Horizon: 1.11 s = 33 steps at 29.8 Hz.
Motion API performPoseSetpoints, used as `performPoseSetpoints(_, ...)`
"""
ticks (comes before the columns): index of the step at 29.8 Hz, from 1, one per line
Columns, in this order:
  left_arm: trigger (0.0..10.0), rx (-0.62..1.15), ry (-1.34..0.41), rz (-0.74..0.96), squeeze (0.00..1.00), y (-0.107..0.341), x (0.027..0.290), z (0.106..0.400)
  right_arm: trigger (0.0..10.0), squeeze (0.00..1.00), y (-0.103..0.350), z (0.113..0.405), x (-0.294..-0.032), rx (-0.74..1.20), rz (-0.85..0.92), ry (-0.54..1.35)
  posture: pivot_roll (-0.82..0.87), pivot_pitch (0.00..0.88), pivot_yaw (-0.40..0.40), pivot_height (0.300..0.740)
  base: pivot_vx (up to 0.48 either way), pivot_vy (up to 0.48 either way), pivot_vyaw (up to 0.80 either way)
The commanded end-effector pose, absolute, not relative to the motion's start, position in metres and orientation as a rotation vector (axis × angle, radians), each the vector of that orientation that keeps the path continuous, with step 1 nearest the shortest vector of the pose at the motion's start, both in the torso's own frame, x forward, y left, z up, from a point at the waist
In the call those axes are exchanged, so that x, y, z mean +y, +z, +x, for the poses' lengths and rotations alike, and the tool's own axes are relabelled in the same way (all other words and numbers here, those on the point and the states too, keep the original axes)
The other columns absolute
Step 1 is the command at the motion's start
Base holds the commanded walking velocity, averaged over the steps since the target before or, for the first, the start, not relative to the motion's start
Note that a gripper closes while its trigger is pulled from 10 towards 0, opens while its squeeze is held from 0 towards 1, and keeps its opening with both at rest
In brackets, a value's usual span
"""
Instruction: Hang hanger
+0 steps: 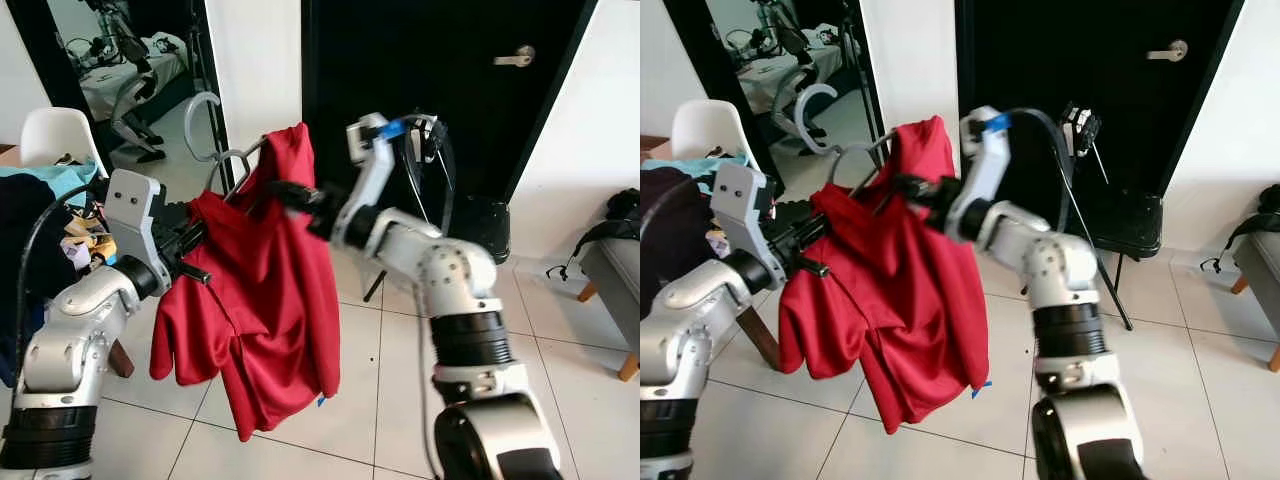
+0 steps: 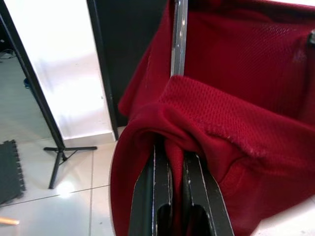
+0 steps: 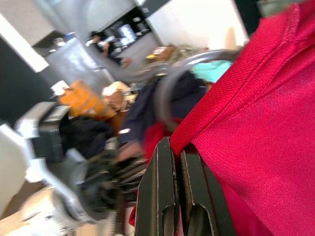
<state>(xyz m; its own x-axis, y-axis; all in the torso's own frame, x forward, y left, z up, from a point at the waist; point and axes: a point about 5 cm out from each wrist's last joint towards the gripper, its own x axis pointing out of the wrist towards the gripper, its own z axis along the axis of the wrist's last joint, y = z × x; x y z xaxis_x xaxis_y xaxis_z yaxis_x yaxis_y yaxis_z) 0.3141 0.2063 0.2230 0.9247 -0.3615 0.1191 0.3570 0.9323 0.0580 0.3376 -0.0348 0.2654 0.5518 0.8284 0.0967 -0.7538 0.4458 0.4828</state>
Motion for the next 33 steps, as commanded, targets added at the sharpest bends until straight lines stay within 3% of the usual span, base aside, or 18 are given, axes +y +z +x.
performPoseSetpoints(1, 10.0, -0.133, -0.423, 0.031, 0.0, 0.226, 0.2, 0.313, 0.0, 0.0, 0.267, 0.331, -0.027, 0.159, 0.511, 1.039, -0.02, 0.0, 0.011, 0.74, 0.0, 0.0, 0.0)
performPoseSetpoints(9, 10.0, -0.123, -0.506, 0.047, 0.0, 0.224, 0.19, 0.308, 0.0, 0.0, 0.267, 0.329, -0.027, 0.154, 0.505, 1.038, -0.02, 0.0, 0.012, 0.74, 0.0, 0.0, 0.0)
performPoseSetpoints(10, 10.0, -0.118, -0.505, 0.06, 0.0, 0.225, 0.194, 0.307, 1.4, 0.0, 0.265, 0.335, -0.033, 0.158, 0.485, 0.986, -0.01, 0.0, 0.011, 0.74, 0.0, 0.0, 0.0)
performPoseSetpoints(11, 10.0, -0.118, -0.505, 0.06, 0.0, 0.225, 0.194, 0.307, 1.4, 0.0, 0.265, 0.335, -0.033, 0.158, 0.485, 0.986, -0.01, 0.0, 0.011, 0.74, 0.0, 0.0, 0.0)
performPoseSetpoints(12, 10.0, -0.105, -0.506, 0.085, 0.0, 0.225, 0.201, 0.304, 7.6, 0.0, 0.258, 0.345, -0.043, 0.171, 0.437, 0.887, -0.01, 0.0, 0.009, 0.74, 0.0, 0.0, 0.0)
performPoseSetpoints(13, 10.0, -0.105, -0.506, 0.085, 0.0, 0.225, 0.201, 0.304, 7.6, 0.0, 0.258, 0.345, -0.043, 0.171, 0.437, 0.887, -0.01, 0.0, 0.009, 0.74, 0.0, 0.0, 0.0)
performPoseSetpoints(14, 10.0, -0.091, -0.504, 0.105, 0.0, 0.226, 0.208, 0.301, 10.0, 0.0, 0.251, 0.352, -0.051, 0.184, 0.392, 0.798, -0.01, 0.0, 0.009, 0.74, 0.0, 0.0, 0.0)
performPoseSetpoints(16, 10.0, -0.085, -0.502, 0.11, 0.0, 0.226, 0.211, 0.3, 10.0, 0.0, 0.247, 0.355, -0.055, 0.187, 0.376, 0.766, -0.01, 0.0, 0.009, 0.74, 0.0, 0.0, 0.0)
performPoseSetpoints(17, 10.0, -0.065, -0.502, 0.129, 0.0, 0.225, 0.218, 0.298, 10.0, 0.65, 0.242, 0.359, -0.063, 0.188, 0.34, 0.709, 0.0, 0.0, 0.007, 0.74, 0.0, 0.0, 0.0)
performPoseSetpoints(19, 10.0, -0.051, -0.503, 0.141, 0.0, 0.224, 0.222, 0.296, 10.0, 0.65, 0.239, 0.362, -0.068, 0.188, 0.314, 0.671, 0.0, 0.0, 0.007, 0.74, 0.0, 0.0, 0.0)
performPoseSetpoints(20, 10.0, -0.032, -0.5, 0.157, 0.0, 0.223, 0.227, 0.293, 10.0, 1.0, 0.235, 0.364, -0.075, 0.193, 0.276, 0.639, 0.0, 0.0, 0.007, 0.74, 0.0, 0.0, 0.0)
performPoseSetpoints(26, 10.0, -0.009, -0.494, 0.177, 0.0, 0.221, 0.235, 0.289, 10.0, 1.0, 0.23, 0.365, -0.083, 0.199, 0.235, 0.613, 0.0, 0.0, 0.006, 0.74, 0.0, 0.0, 0.0)
performPoseSetpoints(33, 10.0, -0.048, -0.434, 0.116, 0.0, 0.208, 0.247, 0.28, 10.0, 1.0, 0.194, 0.374, -0.137, 0.224, 0.131, 0.447, 0.01, 0.0, -0.001, 0.74, 0.0, 0.0, 0.0)
